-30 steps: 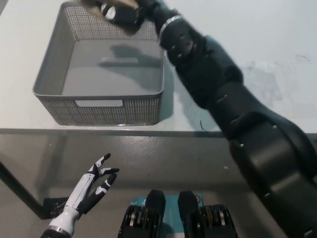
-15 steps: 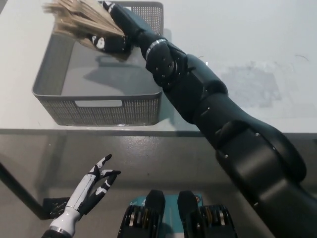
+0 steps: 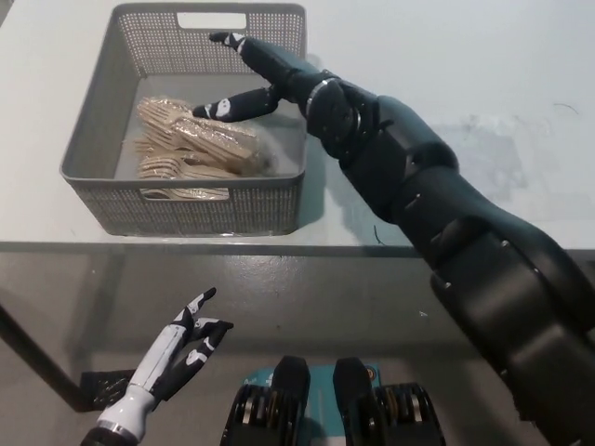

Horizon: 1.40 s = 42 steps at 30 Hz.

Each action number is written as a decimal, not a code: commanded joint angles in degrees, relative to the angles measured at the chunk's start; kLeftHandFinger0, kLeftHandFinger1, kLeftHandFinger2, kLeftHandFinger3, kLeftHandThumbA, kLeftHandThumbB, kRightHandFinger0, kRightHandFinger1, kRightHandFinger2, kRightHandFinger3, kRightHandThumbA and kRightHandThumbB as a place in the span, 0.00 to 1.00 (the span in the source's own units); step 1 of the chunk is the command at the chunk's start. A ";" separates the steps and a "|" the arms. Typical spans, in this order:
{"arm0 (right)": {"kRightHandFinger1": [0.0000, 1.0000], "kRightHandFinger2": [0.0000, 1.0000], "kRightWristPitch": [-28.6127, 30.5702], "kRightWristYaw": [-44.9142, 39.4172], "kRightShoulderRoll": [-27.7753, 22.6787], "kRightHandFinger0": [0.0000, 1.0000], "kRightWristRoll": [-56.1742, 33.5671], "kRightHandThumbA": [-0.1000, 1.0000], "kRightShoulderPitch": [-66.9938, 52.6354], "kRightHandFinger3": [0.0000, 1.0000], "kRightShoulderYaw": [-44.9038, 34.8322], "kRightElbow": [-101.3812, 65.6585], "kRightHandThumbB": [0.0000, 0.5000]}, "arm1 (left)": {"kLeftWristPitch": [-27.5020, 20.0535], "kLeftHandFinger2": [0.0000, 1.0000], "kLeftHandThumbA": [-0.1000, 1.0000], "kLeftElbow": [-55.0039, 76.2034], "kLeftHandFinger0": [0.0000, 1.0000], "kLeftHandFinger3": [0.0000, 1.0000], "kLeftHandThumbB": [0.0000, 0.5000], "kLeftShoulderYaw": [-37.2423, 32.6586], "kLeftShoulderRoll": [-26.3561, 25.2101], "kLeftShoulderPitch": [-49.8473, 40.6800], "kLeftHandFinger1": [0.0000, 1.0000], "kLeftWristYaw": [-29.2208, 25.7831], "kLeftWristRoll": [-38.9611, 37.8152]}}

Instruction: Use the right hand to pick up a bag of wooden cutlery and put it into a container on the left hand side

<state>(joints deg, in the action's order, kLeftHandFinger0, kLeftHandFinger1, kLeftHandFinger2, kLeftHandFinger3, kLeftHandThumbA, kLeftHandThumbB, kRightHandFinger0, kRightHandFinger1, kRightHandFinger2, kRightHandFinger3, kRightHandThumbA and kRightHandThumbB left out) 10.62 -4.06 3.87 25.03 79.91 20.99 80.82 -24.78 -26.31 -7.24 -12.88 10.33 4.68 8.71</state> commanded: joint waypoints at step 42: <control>1.00 1.00 -1.44 -5.64 -14.10 1.00 -26.95 1.00 -64.51 1.00 -21.33 -87.19 0.66 | -2.14 1.00 1.00 -0.57 1.00 1.00 0.63 1.01 -0.25 -0.08 1.00 -1.59 -1.94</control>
<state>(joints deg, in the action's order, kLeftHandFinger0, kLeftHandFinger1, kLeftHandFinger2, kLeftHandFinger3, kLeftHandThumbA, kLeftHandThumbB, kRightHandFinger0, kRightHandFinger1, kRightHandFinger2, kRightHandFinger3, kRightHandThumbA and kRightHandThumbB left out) 6.02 -8.78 -11.63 11.85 25.12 3.58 11.69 -24.59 -26.81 -8.65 -13.43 10.39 4.91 8.72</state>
